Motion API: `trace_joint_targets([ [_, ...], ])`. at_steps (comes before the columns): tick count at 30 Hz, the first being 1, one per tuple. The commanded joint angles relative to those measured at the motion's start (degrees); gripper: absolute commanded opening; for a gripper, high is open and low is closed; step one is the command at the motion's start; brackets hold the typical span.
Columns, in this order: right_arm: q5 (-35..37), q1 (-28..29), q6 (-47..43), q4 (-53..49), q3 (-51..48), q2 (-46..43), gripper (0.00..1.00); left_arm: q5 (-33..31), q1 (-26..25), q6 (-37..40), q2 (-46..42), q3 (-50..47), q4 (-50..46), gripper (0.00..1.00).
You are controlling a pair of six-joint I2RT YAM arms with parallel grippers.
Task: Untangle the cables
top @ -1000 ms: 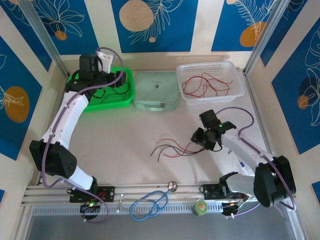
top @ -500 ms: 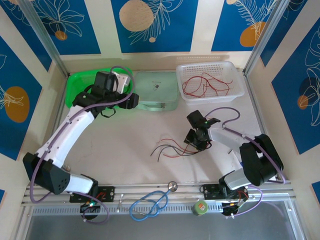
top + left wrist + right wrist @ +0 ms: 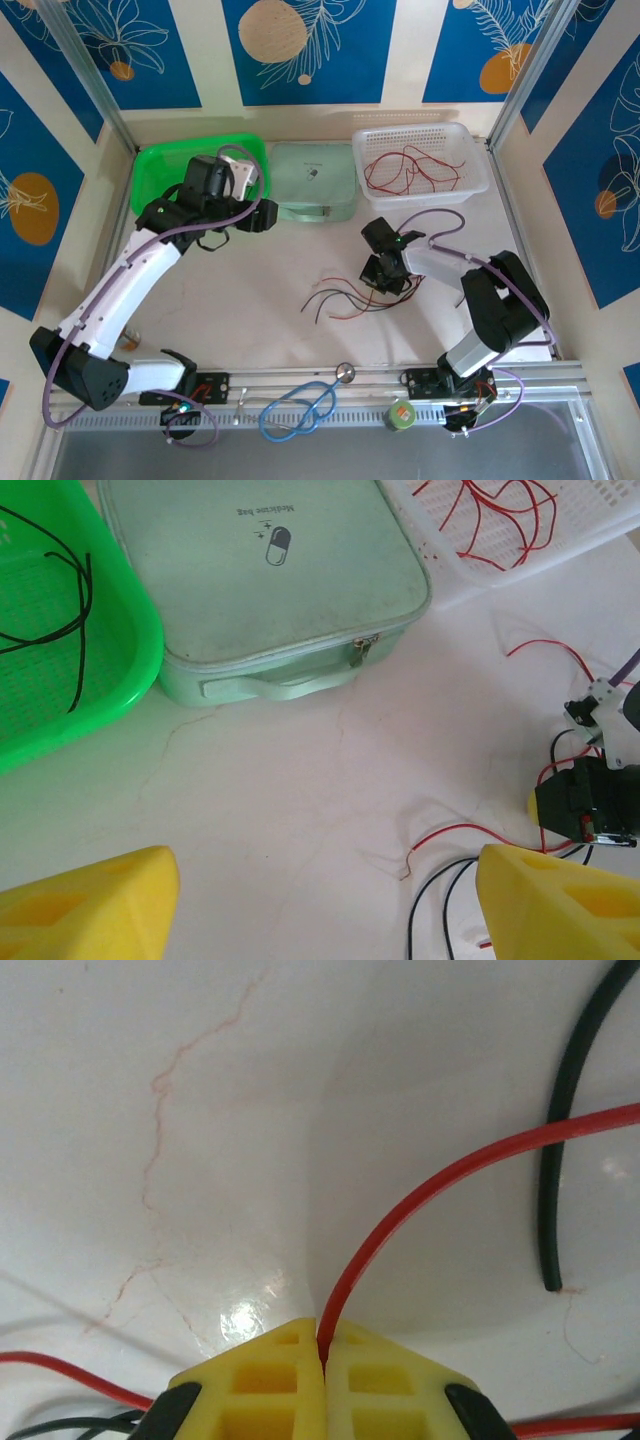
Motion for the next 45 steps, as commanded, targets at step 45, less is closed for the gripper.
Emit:
trace_joint_targets([
  [45, -10.05, -23.0, -31.24, -15.79, 59.52, -4.4, 0.0, -4.24, -14.32, -3.81, -0.82, -3.3, -2.69, 0.72],
])
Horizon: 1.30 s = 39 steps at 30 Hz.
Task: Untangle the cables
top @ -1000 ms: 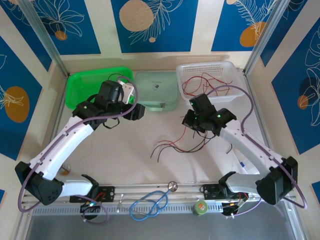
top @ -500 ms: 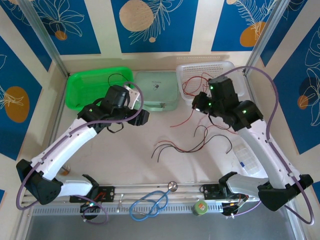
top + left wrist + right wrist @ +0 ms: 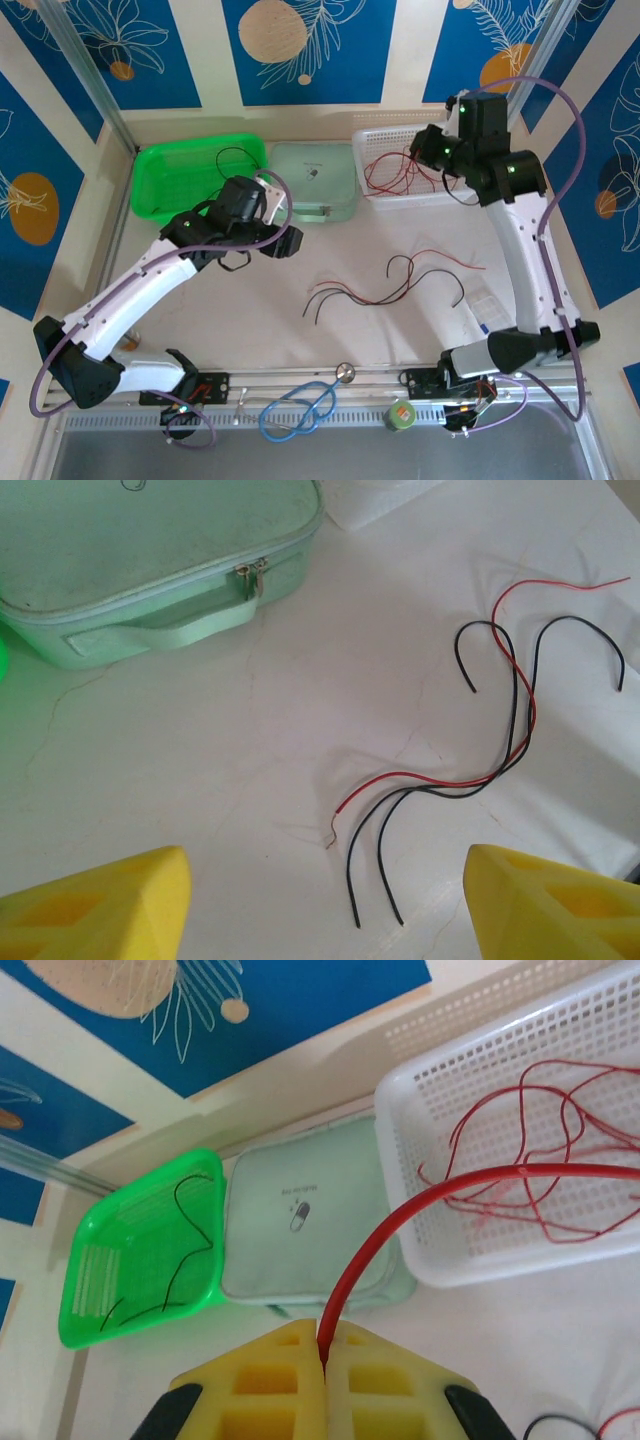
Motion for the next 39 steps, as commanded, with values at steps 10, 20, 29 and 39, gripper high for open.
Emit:
trace_joint_targets([
  [10, -5.77, -9.86, -5.84, 3.26, 12.89, 22.64, 0.0, -2.22, -4.39, -1.98, -3.16, -2.41, -1.68, 0.72],
  [20, 0.66, -10.45, -4.97, 2.19, 22.7, 39.87, 0.0, -2.77, -5.38, -2.7, -5.87, -4.13, -1.69, 0.8],
  [29, 2.83, -10.81, -3.69, 3.94, 20.26, 45.85, 0.0, -2.04, -6.05, -3.6, -8.93, -4.65, -2.28, 0.8],
  [39, 2.31, -11.36, -4.51, 1.21, 19.28, 49.21, 0.2, 1.19, -8.38, -2.68, -8.75, -4.81, -3.65, 0.91],
])
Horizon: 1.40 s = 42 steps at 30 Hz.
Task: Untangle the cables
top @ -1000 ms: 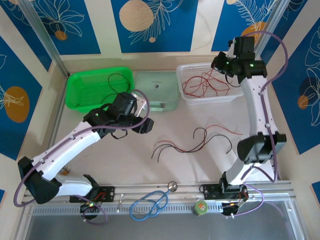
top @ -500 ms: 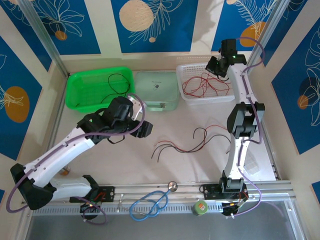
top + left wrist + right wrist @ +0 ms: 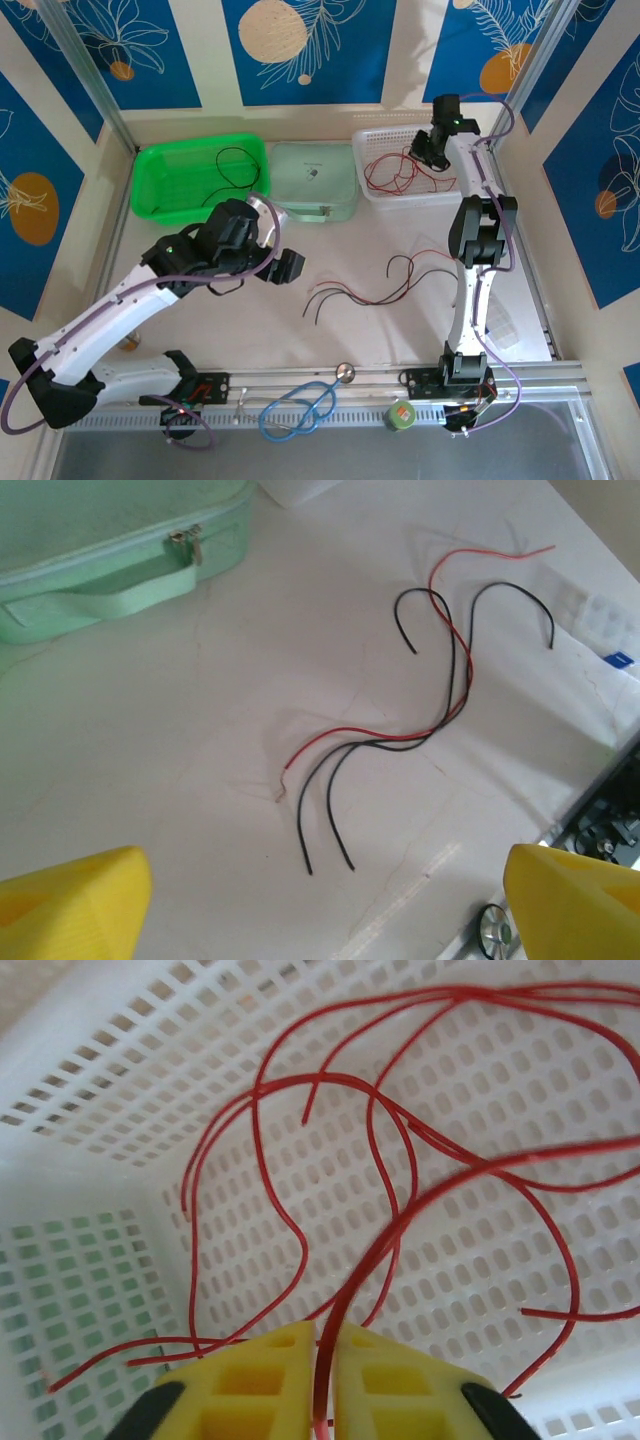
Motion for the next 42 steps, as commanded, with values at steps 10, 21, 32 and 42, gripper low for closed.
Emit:
trace_joint_targets([
  [10, -0.49, -0.54, -3.38, -4.77, -4.32, -7.0, 0.45, 2.54, -4.27, 2.22, 6.08, 0.3, -1.05, 0.86],
  [21, 1.64, 1.82, -0.68, 4.97, -33.36, -33.43, 0.45, 1.81, -6.2, 9.73, 21.38, 2.03, -2.16, 0.77],
  [32, 1.22, 11.87, 4.35, 9.31, -60.81, -52.32, 0.38, -0.67, -5.29, 14.18, 36.58, 4.79, 2.89, 0.64],
  [42, 2.39, 14.97, 8.99, 9.84, -74.14, -63.75, 0.3, 1.84, -4.11, 20.57, 48.1, 11.2, 7.71, 0.5],
])
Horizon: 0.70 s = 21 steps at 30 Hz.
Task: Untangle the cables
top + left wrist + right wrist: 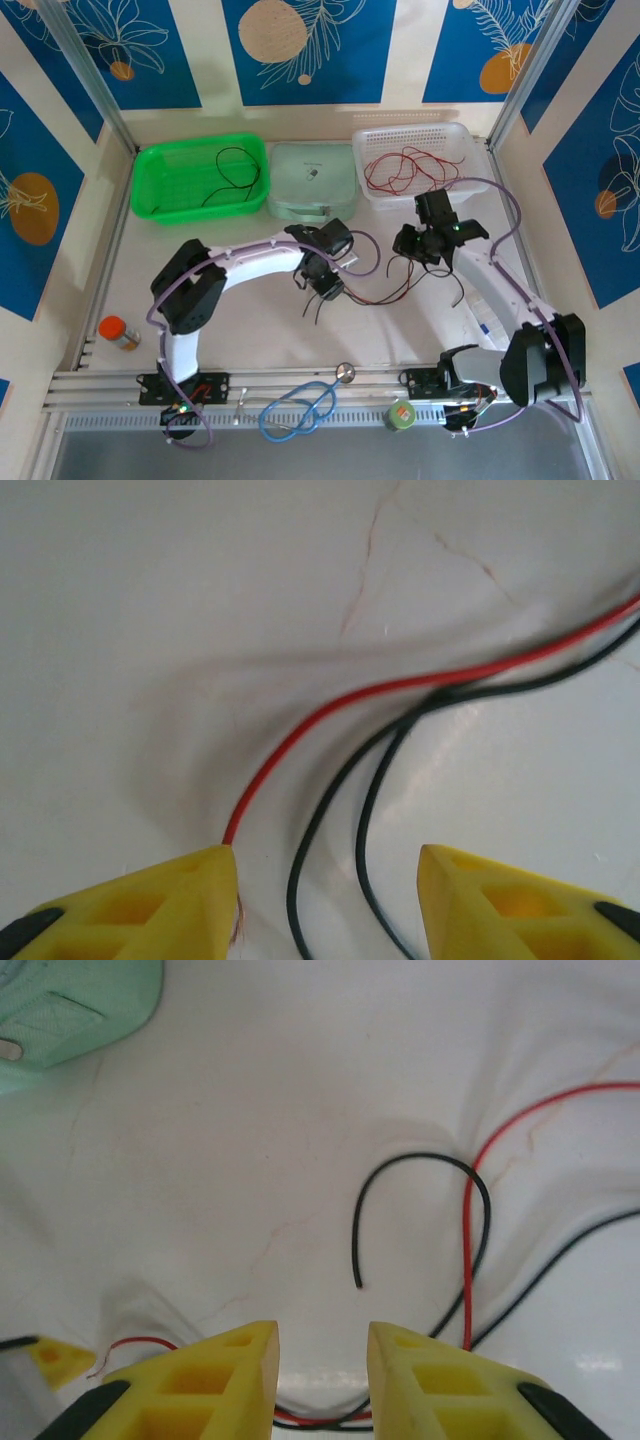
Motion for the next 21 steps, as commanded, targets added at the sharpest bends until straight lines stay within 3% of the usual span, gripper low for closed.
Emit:
trace_joint_targets([
  [1, 0.46, -0.52, 2.03, 0.33, -1.86, -3.5, 0.3, 0.94, 0.48, 4.95, 2.22, 2.55, 2.03, 0.5],
  [7, 0.27, -2.15, 1.4, -1.83, -1.97, -6.86, 0.3, 0.83, 0.48, 9.78, 4.96, 4.96, 1.66, 0.5],
  [21, -0.59, -4.23, 1.16, -3.13, -2.57, -10.34, 0.29, 0.39, 0.48, 12.78, 10.64, 7.95, 0.07, 0.45],
])
